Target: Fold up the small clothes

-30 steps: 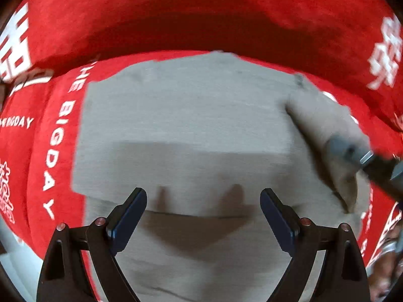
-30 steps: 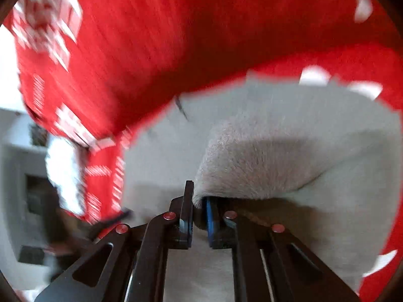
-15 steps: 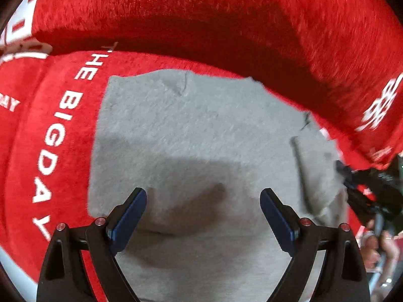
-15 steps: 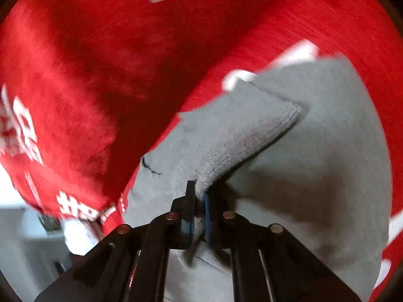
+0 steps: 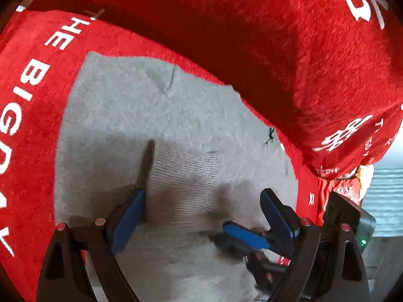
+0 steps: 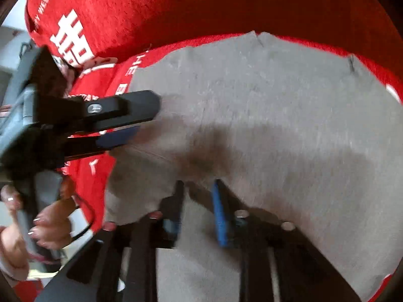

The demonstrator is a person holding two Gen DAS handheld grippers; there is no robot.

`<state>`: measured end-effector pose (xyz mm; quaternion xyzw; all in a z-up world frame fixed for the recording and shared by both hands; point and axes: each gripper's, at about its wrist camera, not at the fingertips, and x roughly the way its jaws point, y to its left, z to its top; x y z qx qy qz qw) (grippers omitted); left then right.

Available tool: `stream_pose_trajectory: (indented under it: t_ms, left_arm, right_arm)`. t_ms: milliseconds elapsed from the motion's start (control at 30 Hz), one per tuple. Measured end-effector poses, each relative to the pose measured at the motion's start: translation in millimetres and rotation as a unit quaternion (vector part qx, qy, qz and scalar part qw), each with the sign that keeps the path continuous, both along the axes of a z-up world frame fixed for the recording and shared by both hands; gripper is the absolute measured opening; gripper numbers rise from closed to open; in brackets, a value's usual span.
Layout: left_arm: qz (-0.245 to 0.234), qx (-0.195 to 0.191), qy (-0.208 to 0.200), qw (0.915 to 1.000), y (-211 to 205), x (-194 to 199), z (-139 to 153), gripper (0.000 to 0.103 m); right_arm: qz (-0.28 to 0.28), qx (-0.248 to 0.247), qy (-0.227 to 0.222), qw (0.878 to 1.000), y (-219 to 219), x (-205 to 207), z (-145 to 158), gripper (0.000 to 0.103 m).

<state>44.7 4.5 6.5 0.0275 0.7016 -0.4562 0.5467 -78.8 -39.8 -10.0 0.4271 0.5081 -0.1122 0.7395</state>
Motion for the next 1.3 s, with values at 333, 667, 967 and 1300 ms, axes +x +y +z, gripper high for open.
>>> stream_pose_trajectory:
  t_ms: [333,667,967,1300]
  left_arm:
    - [-0.037,0.032,-0.048,0.9976,-13,-16,-1,0.055]
    - [-0.055,0.025,-0.096,0.9935,-4,-22,21,0.006]
    - [-0.061,0.069,-0.134,0.9867,5,-22,4,0.006]
    - [-0.063,0.072,-0.207,0.9737,10,-7,45,0.006]
  right_arm:
    - [-0.322,0.136,-0.002,0.937,-32,-192,-15,0.060]
    - [-0.390,0.088,-0.027,0.916,-73,-255,-1,0.006]
    - [-0.359,0.110,0.017,0.927,-55,-280,-20,0.010]
    - [-0.385,0.045,-0.004,0.922,-94,-294,12,0.065]
